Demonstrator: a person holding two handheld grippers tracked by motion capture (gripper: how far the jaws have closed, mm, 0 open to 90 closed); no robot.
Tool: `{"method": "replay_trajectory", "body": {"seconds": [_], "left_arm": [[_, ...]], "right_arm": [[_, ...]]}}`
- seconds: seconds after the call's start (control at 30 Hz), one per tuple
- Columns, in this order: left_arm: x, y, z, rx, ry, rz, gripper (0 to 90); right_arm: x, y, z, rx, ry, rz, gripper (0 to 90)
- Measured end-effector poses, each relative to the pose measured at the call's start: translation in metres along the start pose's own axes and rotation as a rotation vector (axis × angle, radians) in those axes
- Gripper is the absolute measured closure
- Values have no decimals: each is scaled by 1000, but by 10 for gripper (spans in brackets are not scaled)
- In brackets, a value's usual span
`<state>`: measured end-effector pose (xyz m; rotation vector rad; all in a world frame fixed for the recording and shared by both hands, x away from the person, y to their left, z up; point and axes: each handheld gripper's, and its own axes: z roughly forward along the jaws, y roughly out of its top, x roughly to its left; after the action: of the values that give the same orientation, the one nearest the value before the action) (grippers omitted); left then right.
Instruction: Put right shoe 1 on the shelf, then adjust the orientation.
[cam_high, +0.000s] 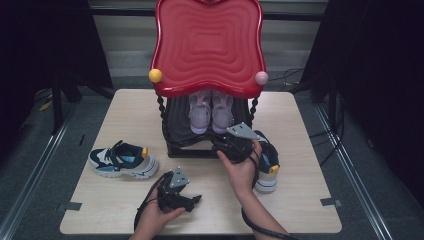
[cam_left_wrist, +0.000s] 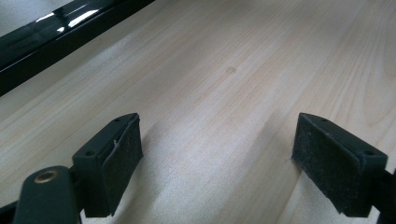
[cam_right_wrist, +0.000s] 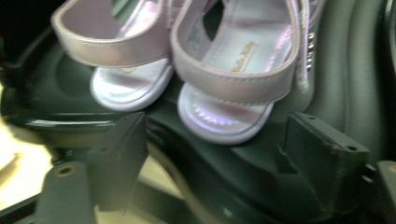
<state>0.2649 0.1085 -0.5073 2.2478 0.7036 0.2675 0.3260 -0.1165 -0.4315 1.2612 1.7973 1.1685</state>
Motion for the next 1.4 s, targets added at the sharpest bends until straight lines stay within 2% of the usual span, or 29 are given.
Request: {"method": "replay_trajectory", "body": {"seconds": [0.13, 0.43, 0.53, 0.63, 0.7, 1.03, 1.13, 1.2, 1.4], "left_arm": [[0, 0, 0, -2, 0, 2, 154], [0, 0, 0, -3, -2, 0, 154], [0, 0, 0, -2, 0, 2, 154], [0, 0, 0, -2, 0, 2, 154], [0, 0, 0, -2, 0, 1, 155], [0, 0, 0, -1, -1, 0, 154], [0, 0, 0, -3, -2, 0, 154], [0, 0, 0, -3, -2, 0, 154], [0, 0, 0, -2, -2, 0, 154]], "right_arm": [[0, 0, -9, -9, 32, -18, 191], [-2, -13, -23, 22, 119, -29, 191], [-1, -17, -29, 8, 123, -41, 196], [-1, -18, -34, 17, 161, -24, 192], [0, -19, -36, 22, 176, -40, 191], [0, -40, -49, 83, 285, -100, 178], [-1, -48, -53, 99, 314, -99, 174], [-2, -55, -54, 134, 363, -82, 160], [-3, -79, -59, 202, 404, -123, 146]]}}
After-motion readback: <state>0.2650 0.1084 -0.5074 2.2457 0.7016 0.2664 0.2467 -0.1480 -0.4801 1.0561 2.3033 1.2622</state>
